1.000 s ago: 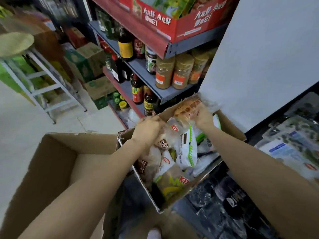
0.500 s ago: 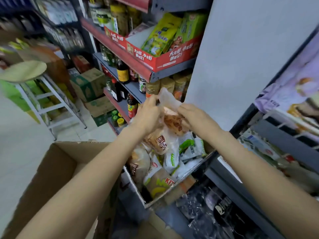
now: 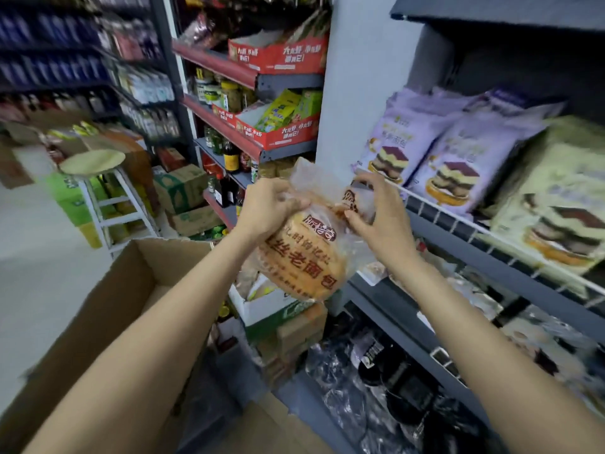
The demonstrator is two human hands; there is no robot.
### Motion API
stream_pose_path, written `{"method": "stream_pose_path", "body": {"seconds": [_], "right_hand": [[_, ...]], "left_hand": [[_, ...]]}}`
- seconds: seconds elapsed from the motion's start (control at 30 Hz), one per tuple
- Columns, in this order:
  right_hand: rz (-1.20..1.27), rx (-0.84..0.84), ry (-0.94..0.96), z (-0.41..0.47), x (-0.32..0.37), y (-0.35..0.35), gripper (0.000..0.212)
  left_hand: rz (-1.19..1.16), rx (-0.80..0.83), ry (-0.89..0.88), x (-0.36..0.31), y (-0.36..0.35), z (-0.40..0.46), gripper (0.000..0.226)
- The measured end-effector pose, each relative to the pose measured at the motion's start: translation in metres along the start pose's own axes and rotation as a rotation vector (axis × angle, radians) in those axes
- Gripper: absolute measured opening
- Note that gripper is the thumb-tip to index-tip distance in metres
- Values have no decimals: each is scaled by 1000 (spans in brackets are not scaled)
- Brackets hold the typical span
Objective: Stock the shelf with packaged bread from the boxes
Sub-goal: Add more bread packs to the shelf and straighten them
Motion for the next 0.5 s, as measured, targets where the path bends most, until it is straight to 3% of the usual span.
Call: {"method": "stream_pose_path", "body": {"seconds": [0.1, 0.23, 0.33, 0.47, 0.5], "right_hand": [[284, -130, -436, -30, -23, 51, 86], [713, -86, -840, -72, -42, 89, 117], [661, -214, -857, -87, -44, 142, 90], [476, -454, -802, -103, -51, 245, 31], [478, -480, -772, -106, -52, 268, 25]], "left_hand": [[-87, 53, -9, -38, -3, -18, 16], [-271, 117, 14, -87, -17, -41, 8], [-440, 193, 71, -127, -41, -62, 23], [-600, 325, 83, -201, -80, -91, 13], [-633, 362, 76, -221, -93, -98, 15]]}}
Point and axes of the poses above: each hand's wrist, its own z-axis towards the middle knuckle, its own y-axis out of the back of the hand, x = y × z, the point moved 8 cm from there along z, towards the middle knuckle, and after that the axes turned 12 degrees about -x, right-handed, at the moved point
